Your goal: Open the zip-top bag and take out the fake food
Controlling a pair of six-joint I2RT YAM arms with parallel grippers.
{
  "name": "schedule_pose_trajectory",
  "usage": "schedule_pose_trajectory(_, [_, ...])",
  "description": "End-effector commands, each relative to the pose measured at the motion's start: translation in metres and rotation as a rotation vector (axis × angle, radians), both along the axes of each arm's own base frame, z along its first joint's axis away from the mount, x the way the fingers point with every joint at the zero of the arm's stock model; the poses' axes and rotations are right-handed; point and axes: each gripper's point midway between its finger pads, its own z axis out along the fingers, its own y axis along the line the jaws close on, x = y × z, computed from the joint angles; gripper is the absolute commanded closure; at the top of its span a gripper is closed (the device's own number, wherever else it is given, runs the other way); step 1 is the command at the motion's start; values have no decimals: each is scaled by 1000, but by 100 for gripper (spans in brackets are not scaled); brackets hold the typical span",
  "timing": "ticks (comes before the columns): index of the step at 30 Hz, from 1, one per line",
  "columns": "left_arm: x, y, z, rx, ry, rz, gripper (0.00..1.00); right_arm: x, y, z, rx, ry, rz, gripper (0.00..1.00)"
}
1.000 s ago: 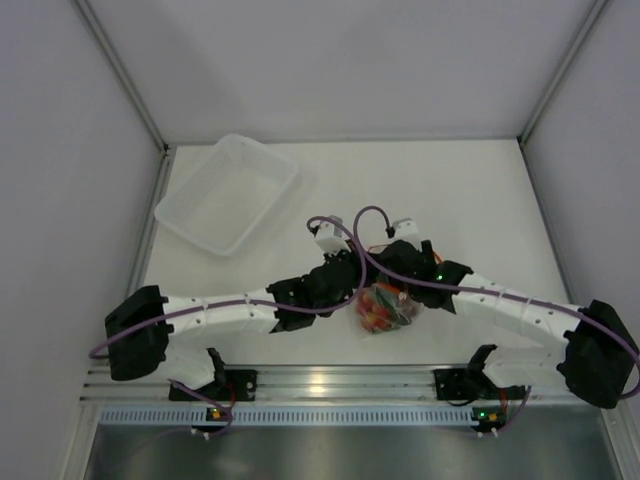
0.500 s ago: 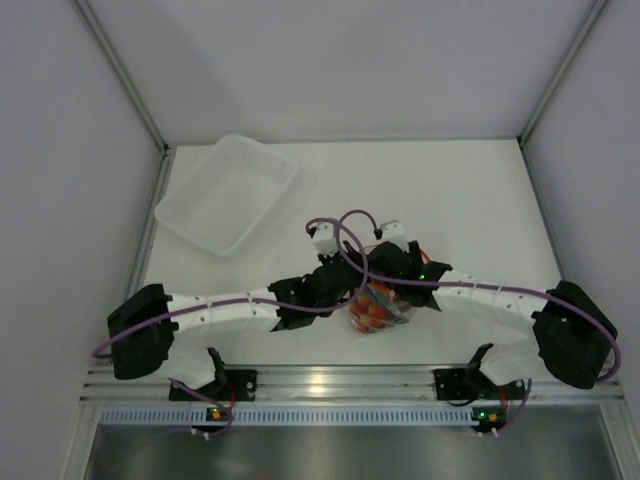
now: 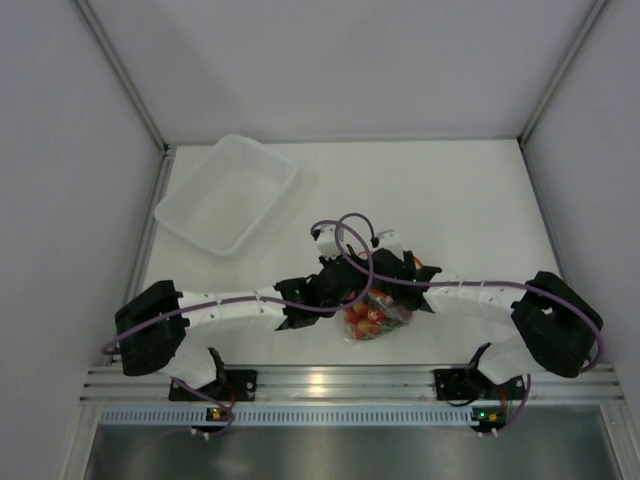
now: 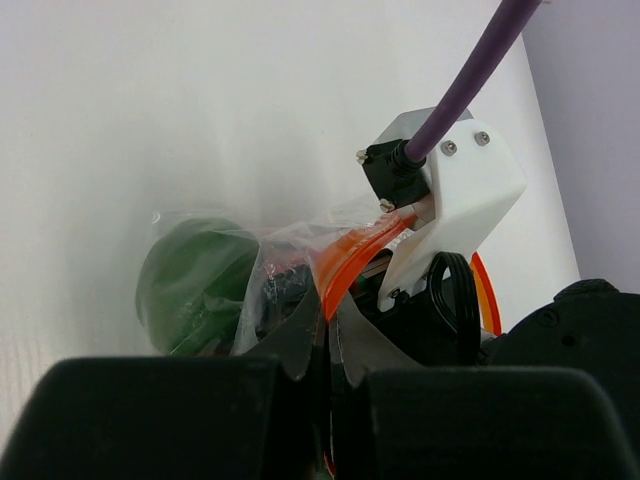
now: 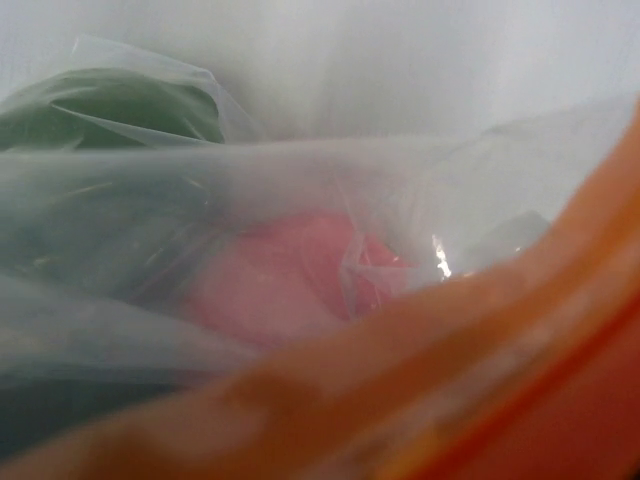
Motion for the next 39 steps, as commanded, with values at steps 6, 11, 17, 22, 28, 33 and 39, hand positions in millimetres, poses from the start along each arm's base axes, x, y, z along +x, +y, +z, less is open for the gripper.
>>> schedule_pose_trajectory(6, [19, 9, 6, 8, -40, 74, 100, -10, 22, 37, 87, -49, 109, 53])
schedule_pose_trajectory(11, [20, 9, 5, 13, -42, 80, 100, -17, 37, 94, 143, -132, 164, 56])
schedule_pose_trajectory(17, [22, 4, 16, 19, -65, 59, 100, -28, 46, 120, 116, -137, 205, 63])
schedule_pose_trajectory(22, [29, 21, 17, 46, -57, 116, 100, -33, 47, 122, 117, -150, 201, 71])
schedule_pose_trajectory(28, [31, 56, 17, 56, -67, 186, 100, -29, 18, 115, 68, -157, 113, 74])
schedule_pose_trajectory(33, [30, 73, 21, 63, -82, 218, 100, -19, -11, 105, 0, -138, 7, 75])
schedule_pose_trajectory(39, [26, 57, 30, 79, -87, 120, 100, -8, -9, 97, -64, -110, -35, 78])
